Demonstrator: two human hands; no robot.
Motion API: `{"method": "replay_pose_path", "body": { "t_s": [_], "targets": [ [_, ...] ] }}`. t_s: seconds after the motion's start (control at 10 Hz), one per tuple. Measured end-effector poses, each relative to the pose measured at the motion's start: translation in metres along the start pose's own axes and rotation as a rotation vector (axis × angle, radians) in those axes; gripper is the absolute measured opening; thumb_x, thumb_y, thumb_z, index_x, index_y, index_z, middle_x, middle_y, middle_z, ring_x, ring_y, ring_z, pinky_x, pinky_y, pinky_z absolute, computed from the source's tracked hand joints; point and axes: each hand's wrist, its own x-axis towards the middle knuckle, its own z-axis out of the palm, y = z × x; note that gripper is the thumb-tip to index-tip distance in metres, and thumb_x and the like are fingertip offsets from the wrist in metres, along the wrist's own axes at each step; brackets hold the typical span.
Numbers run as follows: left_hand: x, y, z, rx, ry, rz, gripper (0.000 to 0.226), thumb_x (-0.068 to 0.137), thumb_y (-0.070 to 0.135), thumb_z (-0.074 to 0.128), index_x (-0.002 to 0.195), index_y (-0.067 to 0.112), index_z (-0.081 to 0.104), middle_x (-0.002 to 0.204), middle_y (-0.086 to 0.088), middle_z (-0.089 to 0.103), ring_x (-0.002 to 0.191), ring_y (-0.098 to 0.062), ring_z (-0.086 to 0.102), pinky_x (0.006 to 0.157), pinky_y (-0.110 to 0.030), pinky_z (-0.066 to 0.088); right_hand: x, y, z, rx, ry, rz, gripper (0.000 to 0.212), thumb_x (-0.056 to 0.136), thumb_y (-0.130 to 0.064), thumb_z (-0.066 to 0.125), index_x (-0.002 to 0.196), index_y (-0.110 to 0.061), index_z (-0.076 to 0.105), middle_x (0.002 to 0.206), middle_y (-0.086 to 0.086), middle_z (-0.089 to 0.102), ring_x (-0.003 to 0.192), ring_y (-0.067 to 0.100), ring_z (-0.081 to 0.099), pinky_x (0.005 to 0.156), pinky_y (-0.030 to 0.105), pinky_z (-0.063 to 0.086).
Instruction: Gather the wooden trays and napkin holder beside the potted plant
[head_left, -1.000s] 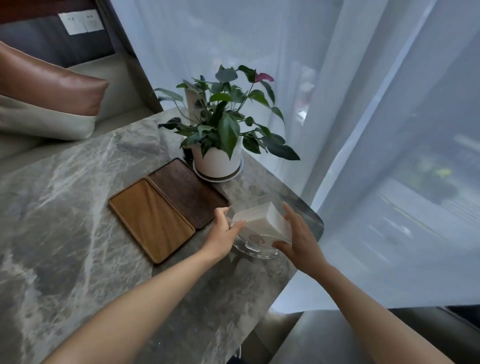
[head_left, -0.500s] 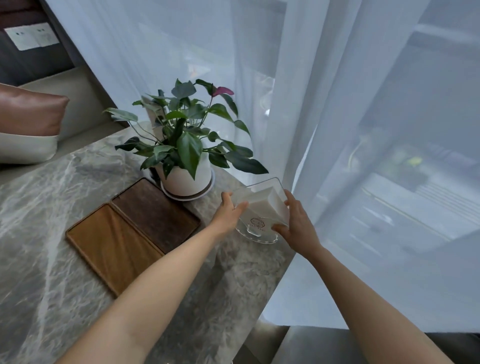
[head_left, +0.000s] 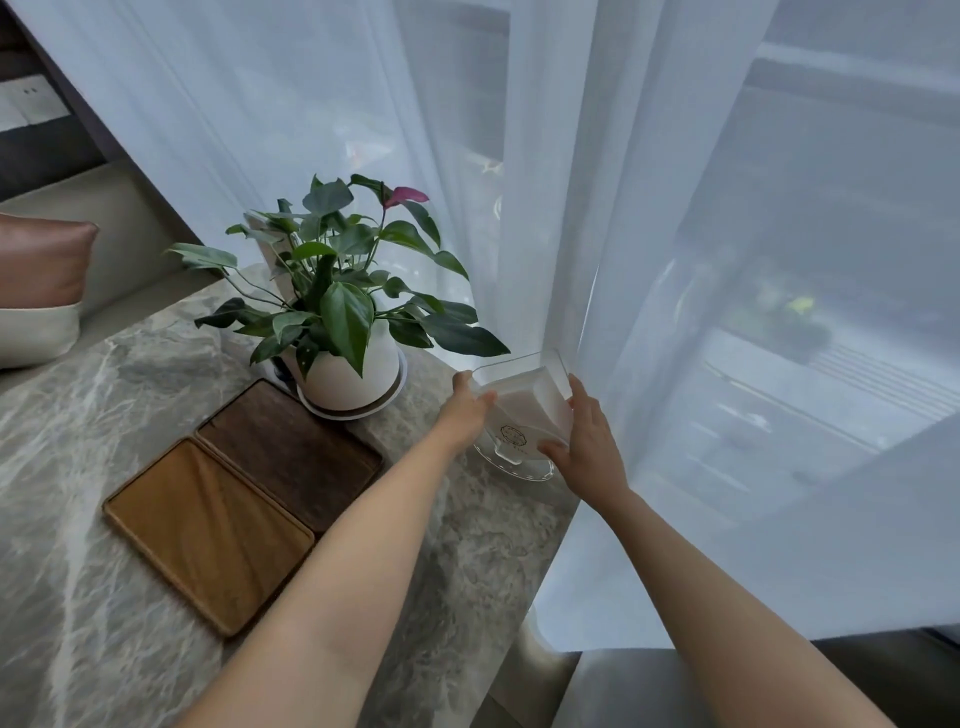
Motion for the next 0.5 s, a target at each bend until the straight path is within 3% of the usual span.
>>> {"method": "replay_pose_path", "body": {
  "t_s": [0.3, 0.5],
  "targets": [
    [-0.0014, 0.0021, 0.0048, 0.091, -0.014, 0.038, 0.055, 0.1, 0.029, 0.033, 0.148, 0.013, 0.01, 0.148, -0.021, 0.035, 0.134, -0.036, 0.037, 0.106, -0.042, 0.034, -0.0021, -0.0023, -0.0036, -0.099, -0.014, 0.018, 0.086, 0.078, -0.014, 0.065, 0.143, -0.008, 0.009, 0.128, 0.019, 0.043, 0.113, 0.037, 0.045, 0.092, 0.044, 0.041],
    [-0.0062, -0.0053, -0.0011, 0.287, 0.134, 0.04, 0.058, 0.099, 0.039, 0.027, 0.149, 0.015, 0.011, 0.151, -0.022, 0.026, 0.135, -0.038, 0.033, 0.109, -0.048, 0.032, -0.0082, -0.0087, -0.0054, -0.237, -0.037, 0.008, 0.096, 0.079, -0.033, 0.065, 0.143, -0.005, -0.001, 0.143, 0.017, 0.03, 0.124, 0.035, 0.036, 0.098, 0.04, 0.037]
  ]
}}
